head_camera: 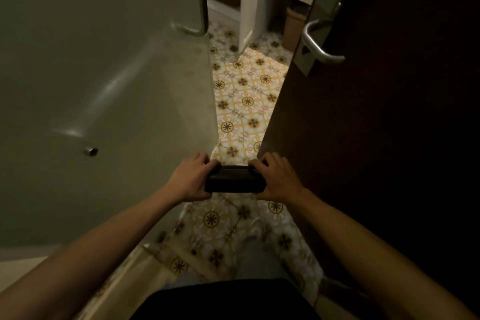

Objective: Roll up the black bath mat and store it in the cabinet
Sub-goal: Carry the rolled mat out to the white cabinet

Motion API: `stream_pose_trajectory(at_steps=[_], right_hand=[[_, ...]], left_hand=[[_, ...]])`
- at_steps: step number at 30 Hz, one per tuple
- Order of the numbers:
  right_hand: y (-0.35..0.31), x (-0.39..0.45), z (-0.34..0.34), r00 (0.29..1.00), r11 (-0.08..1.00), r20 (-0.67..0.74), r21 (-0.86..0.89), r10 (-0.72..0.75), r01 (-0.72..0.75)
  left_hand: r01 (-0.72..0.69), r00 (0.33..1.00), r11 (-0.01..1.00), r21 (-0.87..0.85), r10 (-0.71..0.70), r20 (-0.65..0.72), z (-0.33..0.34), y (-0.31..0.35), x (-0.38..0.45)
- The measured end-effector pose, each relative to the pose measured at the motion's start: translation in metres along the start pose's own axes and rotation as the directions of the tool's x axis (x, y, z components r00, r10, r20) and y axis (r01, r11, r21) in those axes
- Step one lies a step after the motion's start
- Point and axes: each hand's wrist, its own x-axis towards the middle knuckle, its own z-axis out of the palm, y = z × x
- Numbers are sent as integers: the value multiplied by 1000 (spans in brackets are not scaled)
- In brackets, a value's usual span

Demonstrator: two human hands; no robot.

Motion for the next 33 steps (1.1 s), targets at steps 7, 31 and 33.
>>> stream_pose_trajectory(at_steps=[7,31,33], right_hand=[[80,88,-40,989,989,48,-22,-142,143],[219,251,-89,996,997,93,73,-1,-6],[236,264,-95,996,999,86,49,7,-11]], left_hand=[[110,994,994,-30,-110,-20,-24,-9,85],[-57,998,995,-86,60,36,-86,-80,327],[-66,998,990,-122,67,2,-88,-79,346]])
